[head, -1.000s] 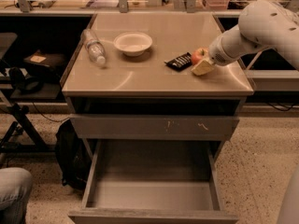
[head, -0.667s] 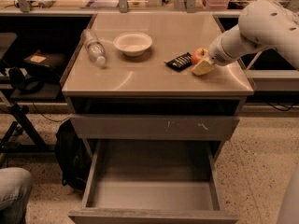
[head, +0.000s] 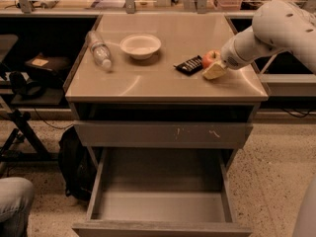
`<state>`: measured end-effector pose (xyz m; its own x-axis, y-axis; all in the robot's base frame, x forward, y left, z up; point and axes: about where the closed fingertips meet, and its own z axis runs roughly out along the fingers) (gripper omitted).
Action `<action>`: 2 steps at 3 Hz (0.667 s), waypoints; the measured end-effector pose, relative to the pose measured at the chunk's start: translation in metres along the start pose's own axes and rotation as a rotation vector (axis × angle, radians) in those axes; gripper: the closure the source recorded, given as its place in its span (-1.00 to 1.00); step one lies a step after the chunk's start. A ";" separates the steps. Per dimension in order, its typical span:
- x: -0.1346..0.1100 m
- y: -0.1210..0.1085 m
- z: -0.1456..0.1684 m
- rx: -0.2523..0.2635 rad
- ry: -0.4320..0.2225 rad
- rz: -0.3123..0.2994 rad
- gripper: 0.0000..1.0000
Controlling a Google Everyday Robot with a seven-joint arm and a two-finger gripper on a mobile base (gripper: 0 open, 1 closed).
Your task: Pick apple from middle drawer and place on counter
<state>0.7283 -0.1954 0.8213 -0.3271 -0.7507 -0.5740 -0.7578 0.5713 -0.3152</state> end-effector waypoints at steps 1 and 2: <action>0.000 0.000 0.000 0.000 0.000 0.000 -1.00; 0.000 0.000 0.000 0.000 0.000 0.000 -1.00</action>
Offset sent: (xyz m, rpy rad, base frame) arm 0.0000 0.0000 0.0000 0.0000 0.0000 0.0000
